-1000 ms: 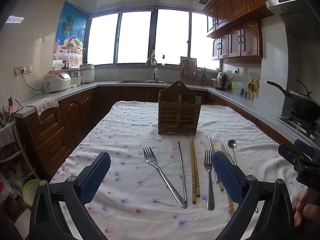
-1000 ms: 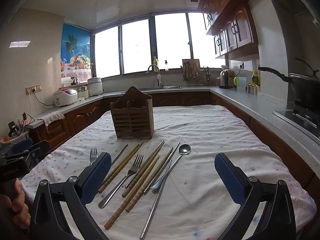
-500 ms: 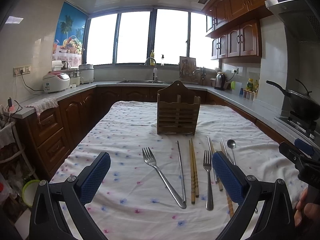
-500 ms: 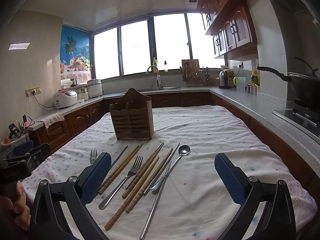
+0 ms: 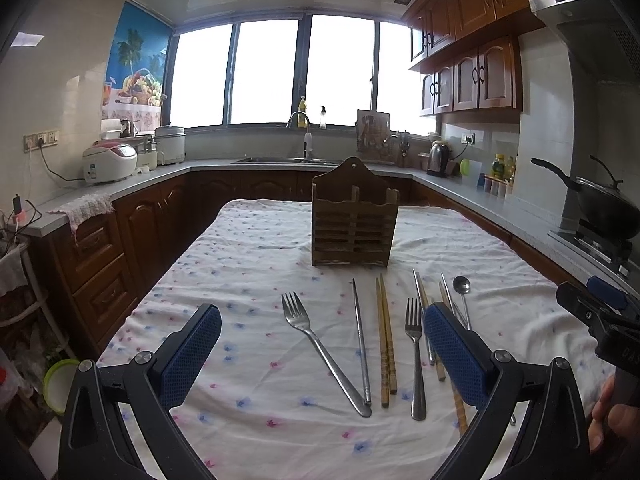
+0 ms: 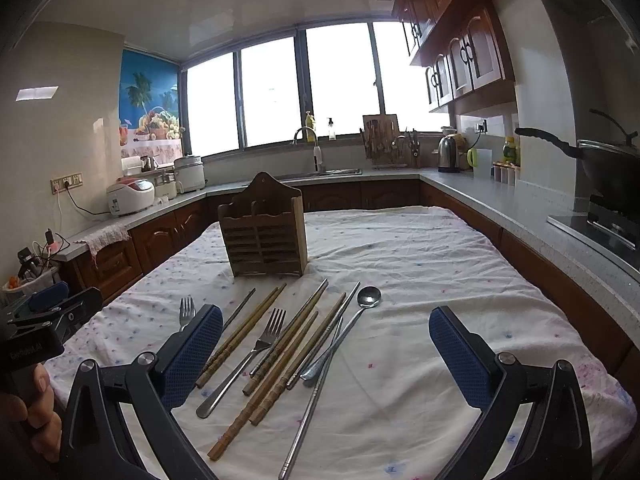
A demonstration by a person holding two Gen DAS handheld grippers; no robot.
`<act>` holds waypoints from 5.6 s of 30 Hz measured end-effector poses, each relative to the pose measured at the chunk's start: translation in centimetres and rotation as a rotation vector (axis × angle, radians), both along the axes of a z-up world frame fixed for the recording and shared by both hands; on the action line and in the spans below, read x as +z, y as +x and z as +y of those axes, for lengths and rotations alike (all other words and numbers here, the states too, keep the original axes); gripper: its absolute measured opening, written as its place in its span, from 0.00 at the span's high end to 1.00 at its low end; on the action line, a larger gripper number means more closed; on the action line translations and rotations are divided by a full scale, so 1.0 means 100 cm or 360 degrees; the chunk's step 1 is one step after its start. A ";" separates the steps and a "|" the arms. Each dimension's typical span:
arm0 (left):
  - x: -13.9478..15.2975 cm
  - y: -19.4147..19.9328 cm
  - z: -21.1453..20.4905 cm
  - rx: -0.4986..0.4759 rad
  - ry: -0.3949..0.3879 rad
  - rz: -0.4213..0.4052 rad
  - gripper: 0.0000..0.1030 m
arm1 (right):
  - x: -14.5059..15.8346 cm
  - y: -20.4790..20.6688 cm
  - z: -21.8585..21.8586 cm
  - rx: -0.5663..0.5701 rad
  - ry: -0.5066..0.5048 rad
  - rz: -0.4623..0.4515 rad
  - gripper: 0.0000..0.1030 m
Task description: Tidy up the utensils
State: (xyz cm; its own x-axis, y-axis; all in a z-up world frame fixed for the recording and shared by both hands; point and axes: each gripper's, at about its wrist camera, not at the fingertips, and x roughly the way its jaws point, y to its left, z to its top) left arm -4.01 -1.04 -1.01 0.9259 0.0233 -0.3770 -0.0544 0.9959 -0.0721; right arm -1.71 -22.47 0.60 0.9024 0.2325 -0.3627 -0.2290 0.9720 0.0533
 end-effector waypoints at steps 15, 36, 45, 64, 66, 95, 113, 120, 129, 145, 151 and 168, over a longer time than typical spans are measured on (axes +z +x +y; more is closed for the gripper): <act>0.002 0.034 0.014 -0.0050 -0.0125 0.0169 0.01 | 0.002 0.030 -0.010 -0.0030 0.0156 0.0163 0.00; 0.003 0.154 0.020 -0.0134 -0.0166 0.0567 0.27 | -0.031 0.145 -0.022 -0.0059 0.0220 0.0728 0.39; -0.016 0.223 0.015 -0.0221 -0.0192 0.0816 0.43 | -0.069 0.202 -0.018 -0.0104 0.0212 0.0931 0.49; -0.066 0.327 -0.022 -0.0320 0.0060 0.1051 0.67 | -0.098 0.247 -0.010 -0.0104 0.0014 0.0991 0.87; -0.068 0.326 -0.029 -0.0329 0.0125 0.1028 0.80 | -0.098 0.247 -0.014 -0.0088 0.0069 0.0997 0.91; 0.008 0.265 0.006 -0.0456 -0.0080 0.0851 0.97 | -0.022 0.199 -0.043 -0.0047 0.0239 0.0716 0.98; 0.083 0.184 0.048 -0.0439 -0.0209 0.0515 0.97 | 0.032 0.162 -0.001 -0.0052 -0.0148 0.0253 0.98; 0.092 0.180 0.060 -0.0404 -0.0251 0.0448 0.97 | 0.038 0.162 0.012 -0.0037 -0.0170 0.0142 0.98; 0.107 0.190 0.073 -0.0384 -0.0296 0.0369 0.97 | 0.044 0.178 0.027 -0.0025 -0.0162 0.0026 0.98; 0.148 0.252 0.093 -0.0299 -0.0318 0.0138 0.97 | 0.085 0.259 0.058 -0.0124 -0.0084 -0.0282 0.98; 0.156 0.287 0.096 -0.0242 -0.0307 0.0028 0.97 | 0.093 0.289 0.074 -0.0172 -0.0086 -0.0385 0.98; 0.048 0.384 0.059 -0.0087 -0.0298 0.0136 0.97 | 0.023 0.330 0.115 -0.0055 -0.0184 -0.0160 0.98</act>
